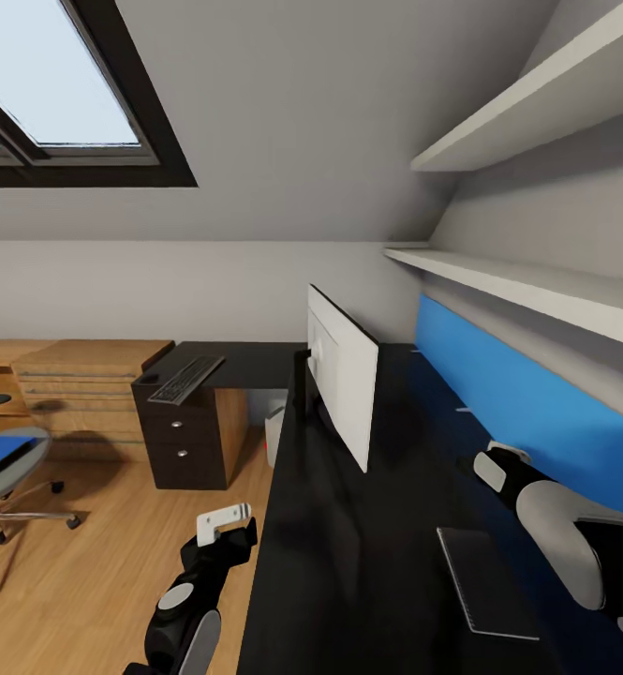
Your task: In the bedroom, organize the workspace by keeping the computer under the desk, ensuring the monitor is on the desk, placing the keyboard on the desk next to the monitor, placing the mouse on the desk next to the keyboard, moving the folder from the swivel chair onto the desk next to the mouse, stacking the notebook on top of the folder with the pen on top of the notebook, and positioning the swivel chair next to the desk.
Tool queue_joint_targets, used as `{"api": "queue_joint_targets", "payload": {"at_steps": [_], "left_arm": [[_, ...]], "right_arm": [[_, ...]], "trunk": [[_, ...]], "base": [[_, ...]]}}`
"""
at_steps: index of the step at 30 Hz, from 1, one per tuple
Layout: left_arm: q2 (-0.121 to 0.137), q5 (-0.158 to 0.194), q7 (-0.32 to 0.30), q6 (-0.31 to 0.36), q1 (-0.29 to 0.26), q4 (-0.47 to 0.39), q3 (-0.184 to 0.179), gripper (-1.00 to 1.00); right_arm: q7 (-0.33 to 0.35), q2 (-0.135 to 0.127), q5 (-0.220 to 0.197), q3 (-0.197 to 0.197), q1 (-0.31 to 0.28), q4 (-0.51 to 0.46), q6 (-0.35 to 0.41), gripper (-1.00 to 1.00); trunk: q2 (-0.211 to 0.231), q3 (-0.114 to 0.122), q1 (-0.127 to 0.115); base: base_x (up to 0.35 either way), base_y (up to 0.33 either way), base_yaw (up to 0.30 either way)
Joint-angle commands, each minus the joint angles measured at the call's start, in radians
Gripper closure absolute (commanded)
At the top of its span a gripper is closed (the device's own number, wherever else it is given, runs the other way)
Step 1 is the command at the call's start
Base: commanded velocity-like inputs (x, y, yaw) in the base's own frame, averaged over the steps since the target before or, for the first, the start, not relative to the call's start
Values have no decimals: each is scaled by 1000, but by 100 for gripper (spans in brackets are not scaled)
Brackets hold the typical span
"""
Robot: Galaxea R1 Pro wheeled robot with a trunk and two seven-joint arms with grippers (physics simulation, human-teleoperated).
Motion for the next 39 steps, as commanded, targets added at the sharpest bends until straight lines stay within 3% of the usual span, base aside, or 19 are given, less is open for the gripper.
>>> {"api": "queue_joint_targets", "payload": {"at_steps": [1,30,39], "left_arm": [[0,10,9,2,-1,-2,-1,-100],[0,11,9,3,-1,-2,-2,-100],[0,11,10,3,-1,-3,-1,-100]], "right_arm": [[-6,0,0,-3,0,-2,8,-100],[-6,3,0,26,0,-5,-1,-100],[-6,4,-1,53,0,-4,-2,-100]], "trunk": [[-8,-4,4],[-211,-95,115],[-274,-124,150]], "base": [[0,0,0],[0,0,0],[0,0,0]]}}
